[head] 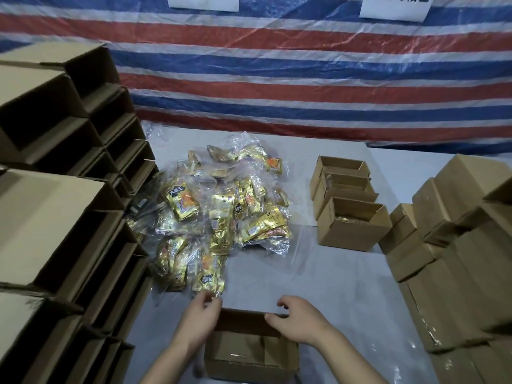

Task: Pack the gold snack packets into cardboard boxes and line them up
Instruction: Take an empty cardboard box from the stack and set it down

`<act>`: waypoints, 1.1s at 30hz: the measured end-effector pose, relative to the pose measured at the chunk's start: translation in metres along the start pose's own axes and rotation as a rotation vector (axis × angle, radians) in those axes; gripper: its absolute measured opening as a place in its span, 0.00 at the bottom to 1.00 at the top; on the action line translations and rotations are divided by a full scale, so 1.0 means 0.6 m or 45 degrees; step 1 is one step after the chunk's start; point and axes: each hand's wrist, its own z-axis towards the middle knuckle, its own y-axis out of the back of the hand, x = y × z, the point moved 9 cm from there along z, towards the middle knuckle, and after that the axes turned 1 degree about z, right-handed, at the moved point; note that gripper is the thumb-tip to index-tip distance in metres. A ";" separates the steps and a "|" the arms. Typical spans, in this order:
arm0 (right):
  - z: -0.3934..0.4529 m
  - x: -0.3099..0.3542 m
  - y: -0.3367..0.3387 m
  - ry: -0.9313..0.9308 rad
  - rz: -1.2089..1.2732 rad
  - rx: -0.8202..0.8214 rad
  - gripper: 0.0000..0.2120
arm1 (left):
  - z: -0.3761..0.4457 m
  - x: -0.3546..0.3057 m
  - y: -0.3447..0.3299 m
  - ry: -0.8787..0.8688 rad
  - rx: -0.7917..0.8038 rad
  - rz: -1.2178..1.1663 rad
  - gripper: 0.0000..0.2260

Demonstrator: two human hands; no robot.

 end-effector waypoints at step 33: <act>0.048 -0.004 -0.024 0.021 0.016 -0.138 0.25 | 0.223 0.028 -0.021 0.237 -0.203 0.441 0.54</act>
